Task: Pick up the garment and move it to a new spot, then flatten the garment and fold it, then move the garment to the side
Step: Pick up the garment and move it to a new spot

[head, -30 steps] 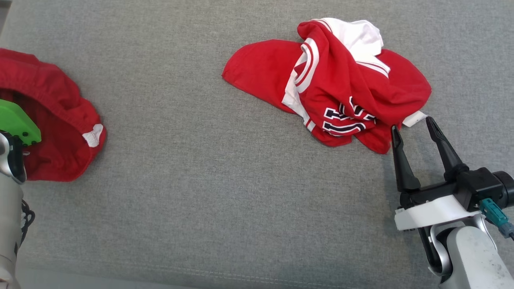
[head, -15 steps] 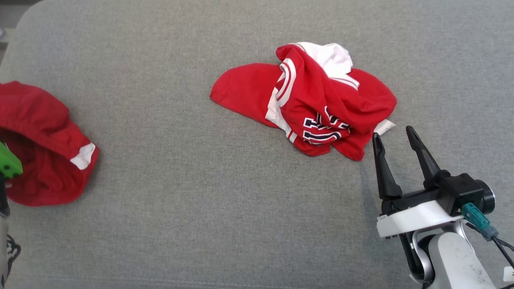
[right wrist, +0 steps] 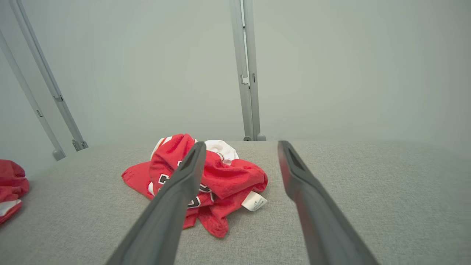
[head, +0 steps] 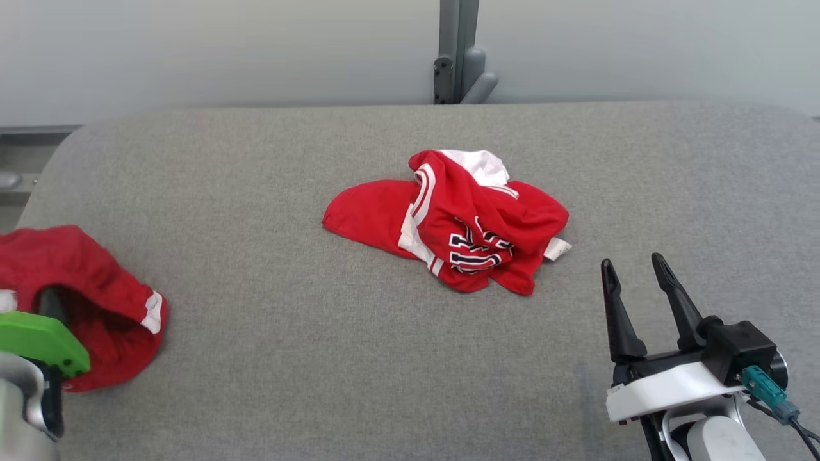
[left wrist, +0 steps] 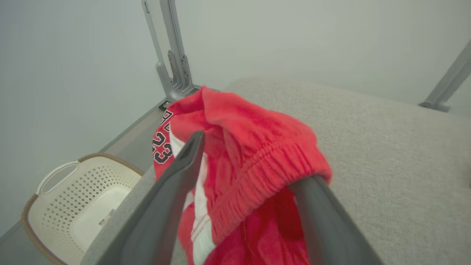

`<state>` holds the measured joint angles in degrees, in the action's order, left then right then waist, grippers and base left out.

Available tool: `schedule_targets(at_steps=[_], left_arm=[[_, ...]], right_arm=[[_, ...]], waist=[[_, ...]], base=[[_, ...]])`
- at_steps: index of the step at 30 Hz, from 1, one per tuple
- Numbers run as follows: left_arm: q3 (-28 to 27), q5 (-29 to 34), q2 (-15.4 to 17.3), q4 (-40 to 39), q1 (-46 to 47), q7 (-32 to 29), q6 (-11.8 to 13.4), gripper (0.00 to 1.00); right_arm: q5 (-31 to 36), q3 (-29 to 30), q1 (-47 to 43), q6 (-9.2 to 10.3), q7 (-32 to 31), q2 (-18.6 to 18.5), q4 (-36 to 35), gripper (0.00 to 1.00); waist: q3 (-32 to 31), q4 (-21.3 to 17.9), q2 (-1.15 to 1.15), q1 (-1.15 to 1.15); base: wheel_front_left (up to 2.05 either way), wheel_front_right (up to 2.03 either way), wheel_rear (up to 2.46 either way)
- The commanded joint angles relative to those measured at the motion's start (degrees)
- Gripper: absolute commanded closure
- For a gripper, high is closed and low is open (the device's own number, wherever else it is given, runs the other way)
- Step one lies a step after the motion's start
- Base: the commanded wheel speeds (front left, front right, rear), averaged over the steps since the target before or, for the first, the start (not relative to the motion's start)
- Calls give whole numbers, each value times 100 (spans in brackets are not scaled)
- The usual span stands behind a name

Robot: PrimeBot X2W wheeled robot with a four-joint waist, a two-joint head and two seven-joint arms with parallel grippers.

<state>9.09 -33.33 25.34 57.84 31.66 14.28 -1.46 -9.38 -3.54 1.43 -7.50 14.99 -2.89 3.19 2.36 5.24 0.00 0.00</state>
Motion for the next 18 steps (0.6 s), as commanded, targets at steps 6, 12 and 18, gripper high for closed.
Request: schedule_targets(at_steps=[6, 12, 18], left_arm=[[-171, -110, -266, -1720, -1204, 77, 390, 0], [-226, -247, -493, -3609, -2443, -246, 1027, 0], [-202, -151, -417, -4670, -2998, -499, 1396, 0]], right_arm=[[-84, 15, -114, 2, 11, -5, -53, 0], [-75, 43, -108, 2, 12, -5, -89, 0], [-81, 20, -123, 2, 11, -3, -84, 0]], waist=[[-421, -376, 0, 0], [-465, -653, 0, 0], [-489, -870, 0, 0]], base=[[0, 0, 0], [0, 0, 0], [0, 0, 0]])
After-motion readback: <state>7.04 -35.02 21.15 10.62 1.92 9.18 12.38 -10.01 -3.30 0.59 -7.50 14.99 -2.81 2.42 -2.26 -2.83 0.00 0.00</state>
